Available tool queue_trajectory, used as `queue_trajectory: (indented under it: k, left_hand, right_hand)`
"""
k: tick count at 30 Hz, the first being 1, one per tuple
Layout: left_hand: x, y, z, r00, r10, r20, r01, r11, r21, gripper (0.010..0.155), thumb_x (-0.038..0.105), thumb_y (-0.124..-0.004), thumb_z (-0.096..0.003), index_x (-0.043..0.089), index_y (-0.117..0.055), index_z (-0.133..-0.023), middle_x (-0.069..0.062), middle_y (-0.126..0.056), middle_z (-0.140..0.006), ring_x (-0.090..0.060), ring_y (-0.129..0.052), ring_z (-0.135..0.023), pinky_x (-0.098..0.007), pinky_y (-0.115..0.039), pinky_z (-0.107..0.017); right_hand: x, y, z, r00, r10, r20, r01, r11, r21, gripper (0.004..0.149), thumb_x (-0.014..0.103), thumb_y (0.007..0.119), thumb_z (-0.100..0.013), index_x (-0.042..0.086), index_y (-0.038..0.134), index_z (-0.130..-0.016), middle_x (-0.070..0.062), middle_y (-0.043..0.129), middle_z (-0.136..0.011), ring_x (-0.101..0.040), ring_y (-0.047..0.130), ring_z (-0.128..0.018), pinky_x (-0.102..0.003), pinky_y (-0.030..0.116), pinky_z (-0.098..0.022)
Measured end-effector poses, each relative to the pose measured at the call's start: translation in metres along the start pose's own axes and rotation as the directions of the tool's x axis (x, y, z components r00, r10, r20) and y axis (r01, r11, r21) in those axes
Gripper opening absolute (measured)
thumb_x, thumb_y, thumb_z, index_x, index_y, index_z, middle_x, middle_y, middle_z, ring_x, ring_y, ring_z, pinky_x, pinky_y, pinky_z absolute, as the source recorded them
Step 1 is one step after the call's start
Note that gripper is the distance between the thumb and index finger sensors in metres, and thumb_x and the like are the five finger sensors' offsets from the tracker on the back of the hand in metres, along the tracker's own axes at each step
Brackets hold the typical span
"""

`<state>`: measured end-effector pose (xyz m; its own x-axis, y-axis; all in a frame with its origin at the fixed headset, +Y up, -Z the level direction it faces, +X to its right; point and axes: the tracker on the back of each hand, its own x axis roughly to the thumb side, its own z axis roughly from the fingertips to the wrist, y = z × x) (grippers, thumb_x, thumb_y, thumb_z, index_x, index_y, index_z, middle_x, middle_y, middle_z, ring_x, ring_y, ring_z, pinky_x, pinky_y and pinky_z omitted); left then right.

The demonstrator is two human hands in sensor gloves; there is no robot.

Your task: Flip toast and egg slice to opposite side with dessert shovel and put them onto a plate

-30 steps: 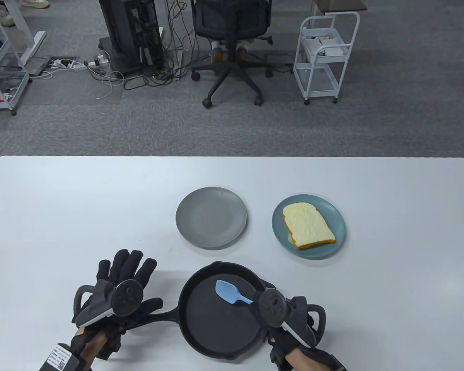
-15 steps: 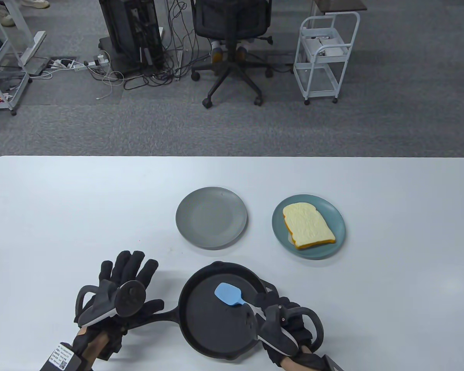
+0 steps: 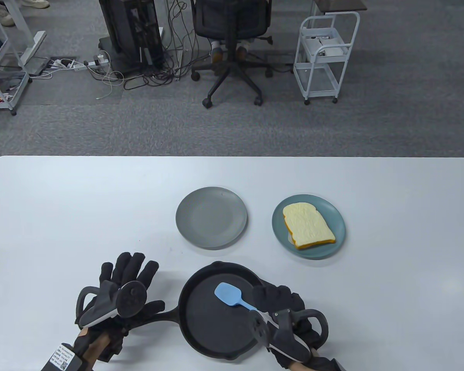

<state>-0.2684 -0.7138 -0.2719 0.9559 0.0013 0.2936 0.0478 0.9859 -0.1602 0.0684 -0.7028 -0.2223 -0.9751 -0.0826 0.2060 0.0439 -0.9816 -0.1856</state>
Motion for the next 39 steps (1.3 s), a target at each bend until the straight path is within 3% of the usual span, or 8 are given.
queue_trajectory:
  k: [5,11,33,39]
  left_hand:
    - [0.0,-0.001,-0.001,1.0,-0.003,0.001,0.003,1.0,-0.006,0.099,0.079,-0.048,-0.0306,0.033,-0.02,-0.113,-0.012,-0.015,-0.124,-0.048,-0.015,-0.115,-0.071,-0.018,-0.078]
    - [-0.003,0.003,0.001,1.0,0.03,0.004,-0.03,1.0,0.008,0.099,0.079,-0.048,-0.0306,0.032,-0.018,-0.113,-0.012,-0.013,-0.124,-0.047,-0.012,-0.114,-0.071,-0.016,-0.078]
    - [-0.017,0.002,0.0,0.998,0.047,-0.046,-0.045,0.999,0.027,0.099,0.078,-0.049,-0.0306,0.031,-0.021,-0.113,-0.012,-0.014,-0.124,-0.048,-0.012,-0.114,-0.071,-0.016,-0.078]
    - [-0.017,0.0,-0.001,0.998,0.035,-0.044,-0.034,0.999,0.023,0.099,0.078,-0.05,-0.0307,0.031,-0.021,-0.113,-0.012,-0.015,-0.124,-0.048,-0.012,-0.114,-0.071,-0.016,-0.078]
  right_hand:
    - [-0.011,-0.003,0.001,0.998,-0.066,0.013,0.066,0.998,0.01,0.082,0.07,0.069,-0.037,0.029,0.064,-0.108,-0.007,0.059,-0.123,-0.04,0.05,-0.112,-0.067,0.042,-0.075]
    - [-0.031,-0.004,0.002,0.991,-0.126,-0.042,0.128,0.99,0.061,0.087,0.074,0.063,-0.036,0.035,0.05,-0.112,-0.005,0.033,-0.13,-0.039,0.022,-0.116,-0.071,0.024,-0.075]
    - [-0.097,0.014,-0.009,0.942,-0.126,-0.312,0.166,0.981,0.105,0.085,0.072,0.062,-0.037,0.032,0.053,-0.112,-0.007,0.037,-0.129,-0.039,0.023,-0.116,-0.072,0.021,-0.075]
    - [-0.104,0.016,-0.01,0.935,-0.124,-0.332,0.167,0.981,0.104,0.085,0.072,0.062,-0.037,0.031,0.053,-0.112,-0.007,0.037,-0.129,-0.039,0.024,-0.116,-0.072,0.021,-0.075]
